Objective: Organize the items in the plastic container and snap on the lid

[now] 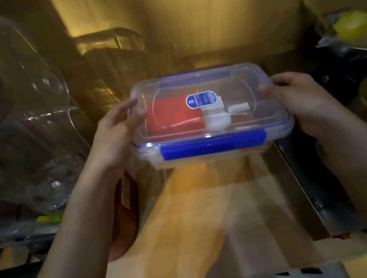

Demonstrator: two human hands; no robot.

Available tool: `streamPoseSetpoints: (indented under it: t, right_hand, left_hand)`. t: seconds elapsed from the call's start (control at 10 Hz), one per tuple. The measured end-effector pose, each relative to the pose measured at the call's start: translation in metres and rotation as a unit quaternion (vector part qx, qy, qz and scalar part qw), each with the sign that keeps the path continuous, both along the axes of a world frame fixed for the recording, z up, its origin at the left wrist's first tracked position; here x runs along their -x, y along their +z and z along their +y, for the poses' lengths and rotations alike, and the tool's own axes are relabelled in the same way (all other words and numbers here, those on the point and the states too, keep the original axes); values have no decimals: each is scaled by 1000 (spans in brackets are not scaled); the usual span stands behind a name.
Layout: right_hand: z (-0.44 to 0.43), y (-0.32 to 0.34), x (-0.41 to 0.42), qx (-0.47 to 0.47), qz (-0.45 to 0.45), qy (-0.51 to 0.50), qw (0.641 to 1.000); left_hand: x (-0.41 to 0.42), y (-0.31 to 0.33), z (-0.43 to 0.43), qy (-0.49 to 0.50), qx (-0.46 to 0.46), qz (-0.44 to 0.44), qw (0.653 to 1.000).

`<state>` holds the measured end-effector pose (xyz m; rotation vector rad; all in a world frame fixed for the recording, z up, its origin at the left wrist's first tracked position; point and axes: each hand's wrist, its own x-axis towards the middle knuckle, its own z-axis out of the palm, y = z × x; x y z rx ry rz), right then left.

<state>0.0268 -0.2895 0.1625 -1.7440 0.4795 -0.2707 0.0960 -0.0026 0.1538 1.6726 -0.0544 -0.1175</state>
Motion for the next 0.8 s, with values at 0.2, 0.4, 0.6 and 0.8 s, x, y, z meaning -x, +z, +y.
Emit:
streamPoseSetpoints:
  t: [0.2, 0.4, 0.6, 0.8]
  right_hand:
    - [8, -17, -64, 20, -8, -25, 999]
    - [7, -55, -95, 60, 23, -35, 997]
    - [4, -79, -97, 51, 70, -12, 996]
    - [-9, -54, -102, 209, 129, 92, 965]
  left_hand:
    - [-57, -27, -30, 46, -49, -31, 997]
    - [-73, -66, -30, 23, -70, -16, 997]
    - [-67, -83, -26, 4, -97, 7, 995]
    - [-73, -73, -29, 31, -302, -120, 945]
